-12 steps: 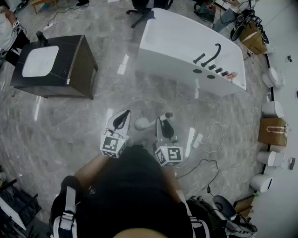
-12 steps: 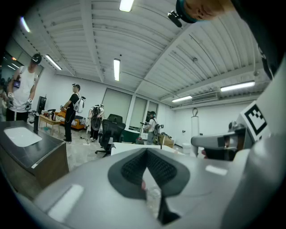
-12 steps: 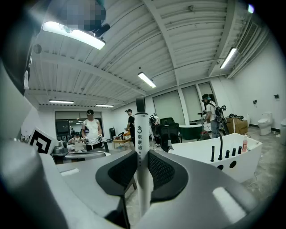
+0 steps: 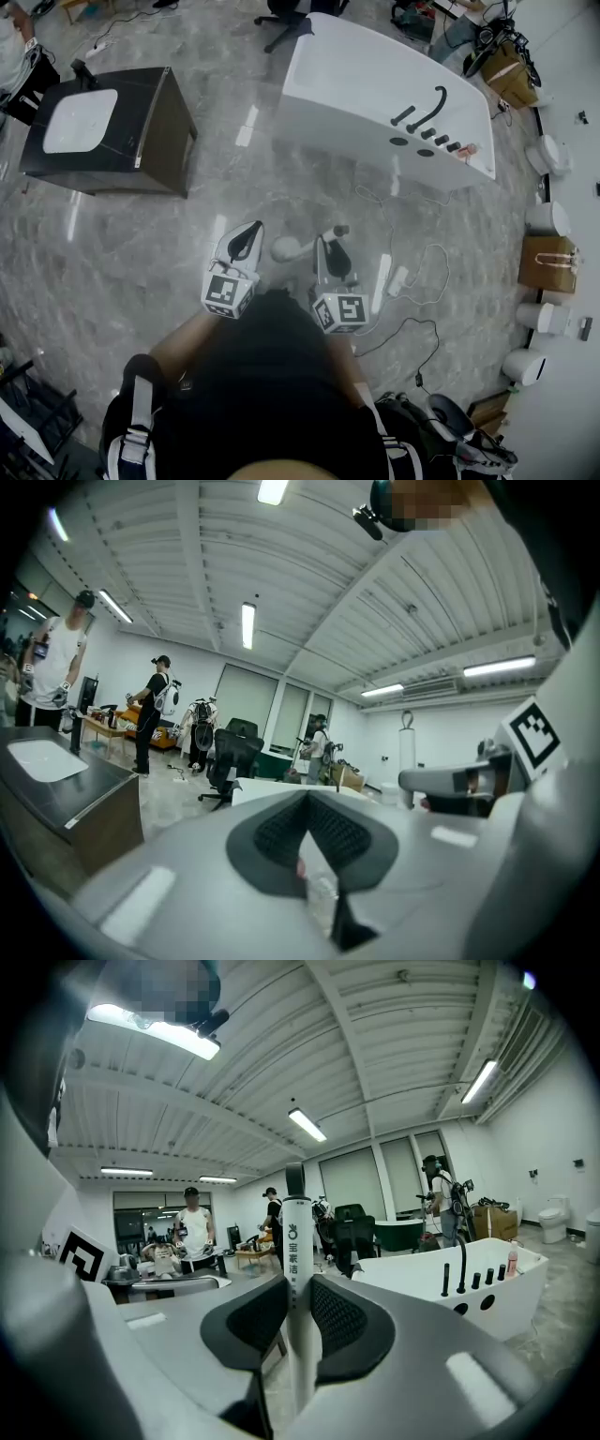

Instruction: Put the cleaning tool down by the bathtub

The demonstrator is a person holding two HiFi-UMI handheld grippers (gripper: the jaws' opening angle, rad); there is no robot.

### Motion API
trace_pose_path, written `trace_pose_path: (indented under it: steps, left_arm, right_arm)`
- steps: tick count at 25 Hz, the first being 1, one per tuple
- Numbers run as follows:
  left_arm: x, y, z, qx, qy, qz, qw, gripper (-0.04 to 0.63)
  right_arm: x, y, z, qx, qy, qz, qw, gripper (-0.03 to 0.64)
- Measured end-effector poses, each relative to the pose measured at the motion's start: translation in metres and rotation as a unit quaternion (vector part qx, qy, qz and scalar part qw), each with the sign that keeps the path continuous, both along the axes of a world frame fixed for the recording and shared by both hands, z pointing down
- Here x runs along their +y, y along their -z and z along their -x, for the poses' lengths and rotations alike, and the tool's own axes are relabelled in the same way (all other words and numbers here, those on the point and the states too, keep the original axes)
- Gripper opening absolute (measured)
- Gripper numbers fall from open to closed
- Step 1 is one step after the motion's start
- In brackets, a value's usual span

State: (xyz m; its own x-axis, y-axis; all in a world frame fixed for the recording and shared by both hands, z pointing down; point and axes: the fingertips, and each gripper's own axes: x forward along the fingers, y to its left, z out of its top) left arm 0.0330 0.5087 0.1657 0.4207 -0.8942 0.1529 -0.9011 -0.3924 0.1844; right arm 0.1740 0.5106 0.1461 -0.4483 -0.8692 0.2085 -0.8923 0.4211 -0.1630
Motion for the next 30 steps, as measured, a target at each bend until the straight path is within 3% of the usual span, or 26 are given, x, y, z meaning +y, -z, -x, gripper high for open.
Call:
trace_pose_path:
  steps: [20,30]
  left_arm:
    - [-0.03,-0.012,0.089,0.011,-0.012,0.002,0.9999,0.009]
    - [-0.076,-0.018,0.082,0.012,0.002,-0.003,0.9999,0.009]
  right_arm:
    - [-0.037,-0.006,0.057,0.002,-0.048,-0.008,0.999,0.083]
    - [-0.086,-0.026,0.064,-0.004,-0.04,0.008,0.999,0.083]
